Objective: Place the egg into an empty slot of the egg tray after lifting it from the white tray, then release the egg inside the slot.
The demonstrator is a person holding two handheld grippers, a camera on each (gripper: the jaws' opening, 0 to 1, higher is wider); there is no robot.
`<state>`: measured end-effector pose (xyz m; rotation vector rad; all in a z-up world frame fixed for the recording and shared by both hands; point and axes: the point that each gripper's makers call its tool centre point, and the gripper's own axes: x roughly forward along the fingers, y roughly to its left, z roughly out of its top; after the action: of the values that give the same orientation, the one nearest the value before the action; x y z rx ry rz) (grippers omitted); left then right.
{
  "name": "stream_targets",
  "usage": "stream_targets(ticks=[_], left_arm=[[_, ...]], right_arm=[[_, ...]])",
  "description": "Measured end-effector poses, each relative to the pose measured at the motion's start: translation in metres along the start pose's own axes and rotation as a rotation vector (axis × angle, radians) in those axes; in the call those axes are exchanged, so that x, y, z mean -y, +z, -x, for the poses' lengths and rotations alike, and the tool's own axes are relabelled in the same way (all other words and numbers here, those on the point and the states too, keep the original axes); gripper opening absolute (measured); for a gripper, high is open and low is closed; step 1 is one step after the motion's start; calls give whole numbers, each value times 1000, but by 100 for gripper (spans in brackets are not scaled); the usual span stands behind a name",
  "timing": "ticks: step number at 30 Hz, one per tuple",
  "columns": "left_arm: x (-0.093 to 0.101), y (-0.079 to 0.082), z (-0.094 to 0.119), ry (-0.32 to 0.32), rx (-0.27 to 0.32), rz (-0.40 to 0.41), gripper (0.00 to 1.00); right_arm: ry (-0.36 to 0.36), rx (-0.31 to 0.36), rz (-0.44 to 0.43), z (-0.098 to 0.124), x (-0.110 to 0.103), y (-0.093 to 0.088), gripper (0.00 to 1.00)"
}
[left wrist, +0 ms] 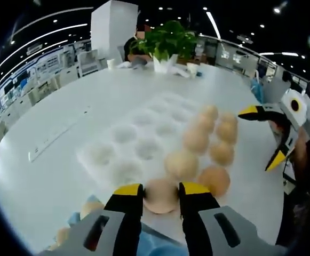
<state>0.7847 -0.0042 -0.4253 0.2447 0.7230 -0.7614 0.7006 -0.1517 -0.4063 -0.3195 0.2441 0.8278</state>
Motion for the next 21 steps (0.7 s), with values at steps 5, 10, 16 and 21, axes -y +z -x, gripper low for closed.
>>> stream_targets(ticks=[5, 10, 16, 21], left_arm=[[-1, 0, 1, -7, 24, 15, 27], [-2, 1, 1, -12, 45, 25, 26], [-7, 4, 1, -22, 63, 40, 26], [-4, 8, 9, -29, 103, 57, 26]], right_arm=[[0, -8, 6, 0, -2, -2, 78], [-4, -5, 8, -2, -3, 0, 78], [-3, 1, 12, -4, -4, 2, 77], [-4, 0, 14, -4, -6, 2, 77]])
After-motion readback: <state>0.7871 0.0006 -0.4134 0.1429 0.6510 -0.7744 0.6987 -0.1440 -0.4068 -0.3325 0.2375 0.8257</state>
